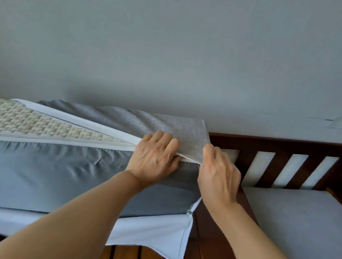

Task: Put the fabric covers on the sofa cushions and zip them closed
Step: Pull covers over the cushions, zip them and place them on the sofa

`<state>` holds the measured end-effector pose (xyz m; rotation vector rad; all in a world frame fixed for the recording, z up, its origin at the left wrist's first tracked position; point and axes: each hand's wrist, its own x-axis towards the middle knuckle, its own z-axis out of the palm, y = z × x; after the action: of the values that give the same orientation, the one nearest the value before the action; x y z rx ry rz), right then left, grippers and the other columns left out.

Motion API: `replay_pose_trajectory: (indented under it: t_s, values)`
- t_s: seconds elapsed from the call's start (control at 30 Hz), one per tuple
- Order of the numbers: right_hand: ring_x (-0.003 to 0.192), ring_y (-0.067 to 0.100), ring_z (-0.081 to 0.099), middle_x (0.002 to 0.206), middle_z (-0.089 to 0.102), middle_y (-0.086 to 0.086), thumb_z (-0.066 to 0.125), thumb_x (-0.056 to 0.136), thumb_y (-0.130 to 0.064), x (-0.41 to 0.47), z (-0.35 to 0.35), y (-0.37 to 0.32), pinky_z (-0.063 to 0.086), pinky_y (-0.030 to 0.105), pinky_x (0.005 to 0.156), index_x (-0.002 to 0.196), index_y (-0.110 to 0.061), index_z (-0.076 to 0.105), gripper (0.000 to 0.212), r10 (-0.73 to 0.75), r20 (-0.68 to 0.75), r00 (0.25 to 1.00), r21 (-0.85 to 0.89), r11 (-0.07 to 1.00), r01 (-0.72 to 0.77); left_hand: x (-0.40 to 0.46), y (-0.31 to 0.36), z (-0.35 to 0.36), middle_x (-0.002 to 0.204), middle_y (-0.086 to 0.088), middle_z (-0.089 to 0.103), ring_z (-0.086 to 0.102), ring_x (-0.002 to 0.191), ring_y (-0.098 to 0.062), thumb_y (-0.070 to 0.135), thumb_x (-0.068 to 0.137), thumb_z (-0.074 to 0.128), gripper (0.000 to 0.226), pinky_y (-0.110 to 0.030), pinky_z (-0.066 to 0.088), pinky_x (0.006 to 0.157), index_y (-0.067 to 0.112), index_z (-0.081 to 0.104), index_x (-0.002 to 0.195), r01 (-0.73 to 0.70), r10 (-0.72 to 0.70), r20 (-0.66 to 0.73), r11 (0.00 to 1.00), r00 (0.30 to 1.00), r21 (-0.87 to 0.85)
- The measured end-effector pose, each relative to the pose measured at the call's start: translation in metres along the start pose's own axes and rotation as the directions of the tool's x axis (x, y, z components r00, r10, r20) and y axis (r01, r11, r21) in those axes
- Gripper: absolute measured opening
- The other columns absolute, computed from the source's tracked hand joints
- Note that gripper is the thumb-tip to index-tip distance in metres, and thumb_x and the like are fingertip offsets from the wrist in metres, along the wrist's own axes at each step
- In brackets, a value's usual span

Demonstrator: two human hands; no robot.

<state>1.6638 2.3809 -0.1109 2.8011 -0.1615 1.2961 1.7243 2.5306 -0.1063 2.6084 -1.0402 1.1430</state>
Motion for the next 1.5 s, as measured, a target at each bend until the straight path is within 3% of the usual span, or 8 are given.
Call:
replay_pose_trajectory:
  t_s: [0.13, 0.33, 0.43, 0.57, 0.77, 0.87, 1.2, 1.5]
  values:
    - [0.061, 0.030, 0.052, 0.069, 0.052, 0.011, 0.032, 0.070, 0.003, 0.014, 0.002, -0.031, 0.041, 0.035, 0.052, 0.070, -0.008, 0.054, 0.024, -0.114, -0.025, 0.993, 0.035, 0.993, 0.115, -0.018, -0.050, -0.023, 0.066, -0.005, 0.051, 0.050, 0.062, -0.030, 0.027, 0.065, 0.043, 0.016, -0.034, 0.034, 0.056, 0.013, 0.051, 0.069, 0.240, -0.241, 0.059, 0.971, 0.969, 0.021]
    - [0.056, 0.030, 0.051, 0.063, 0.052, 0.012, 0.067, 0.050, 0.019, 0.033, 0.013, -0.138, 0.042, 0.034, 0.049, 0.065, -0.006, 0.057, 0.031, -0.071, 0.096, 0.993, 0.196, 0.979, 0.051, -0.066, -0.173, -0.054, 0.073, -0.007, 0.059, 0.059, 0.074, -0.033, 0.022, 0.067, 0.041, 0.022, -0.040, 0.040, 0.067, 0.014, 0.060, 0.074, 0.462, -0.487, 0.143, 0.869, 0.861, 0.178]
    - [0.055, 0.029, 0.049, 0.062, 0.049, 0.008, 0.058, 0.055, 0.018, 0.038, 0.020, -0.199, 0.046, 0.037, 0.056, 0.063, -0.009, 0.054, 0.028, -0.039, 0.095, 0.995, 0.243, 0.970, 0.015, -0.079, -0.214, -0.061, 0.098, -0.006, 0.059, 0.053, 0.099, -0.031, 0.019, 0.079, 0.050, 0.014, -0.043, 0.034, 0.082, 0.015, 0.056, 0.090, 0.546, -0.569, 0.176, 0.821, 0.803, 0.165]
    - [0.060, 0.028, 0.055, 0.064, 0.054, 0.005, 0.040, 0.066, 0.004, 0.050, 0.030, -0.288, 0.052, 0.041, 0.070, 0.065, -0.013, 0.058, 0.024, 0.038, 0.092, 0.995, 0.261, 0.963, -0.061, -0.098, -0.266, -0.066, 0.105, 0.000, 0.052, 0.046, 0.104, -0.025, 0.018, 0.086, 0.046, 0.012, -0.040, 0.028, 0.089, 0.020, 0.049, 0.097, 0.575, -0.591, 0.175, 0.807, 0.788, 0.133]
    - [0.062, 0.031, 0.057, 0.063, 0.057, 0.010, 0.067, 0.056, 0.011, 0.073, 0.039, -0.385, 0.053, 0.040, 0.072, 0.068, -0.008, 0.060, 0.023, 0.250, 0.253, 0.935, 0.235, 0.921, -0.310, -0.108, -0.331, -0.064, 0.095, 0.003, 0.050, 0.050, 0.095, -0.023, 0.015, 0.088, 0.045, 0.011, -0.035, 0.029, 0.083, 0.024, 0.039, 0.089, 0.493, -0.480, 0.213, 0.870, 0.851, -0.007]
    - [0.057, 0.030, 0.056, 0.059, 0.057, 0.009, 0.063, 0.059, 0.012, 0.076, 0.047, -0.400, 0.049, 0.037, 0.061, 0.073, -0.006, 0.058, 0.024, 0.228, 0.254, 0.940, 0.242, 0.926, -0.290, -0.104, -0.340, -0.058, 0.106, 0.003, 0.054, 0.049, 0.102, -0.021, 0.022, 0.089, 0.041, 0.020, -0.033, 0.027, 0.087, 0.025, 0.051, 0.107, 0.583, -0.549, 0.299, 0.812, 0.781, -0.033]
    - [0.093, 0.027, 0.052, 0.096, 0.059, 0.005, 0.052, 0.085, -0.015, 0.095, 0.055, -0.405, 0.031, 0.037, 0.079, 0.099, -0.013, 0.056, 0.014, 0.117, 0.393, 0.912, 0.138, 0.973, -0.185, -0.092, -0.365, -0.053, 0.082, 0.001, 0.063, 0.051, 0.077, -0.022, 0.019, 0.086, 0.039, 0.017, -0.034, 0.024, 0.075, 0.022, 0.050, 0.074, 0.569, -0.574, 0.358, 0.812, 0.736, 0.132]
    - [0.107, 0.028, 0.042, 0.113, 0.051, 0.008, 0.044, 0.085, -0.011, 0.106, 0.065, -0.471, 0.031, 0.041, 0.101, 0.110, -0.011, 0.055, 0.028, 0.028, 0.465, 0.885, 0.181, 0.975, -0.126, -0.097, -0.465, -0.057, 0.086, -0.002, 0.064, 0.059, 0.076, -0.021, 0.013, 0.076, 0.044, 0.026, -0.031, 0.045, 0.070, 0.019, 0.067, 0.088, 0.747, -0.651, 0.660, 0.633, 0.374, 0.201]
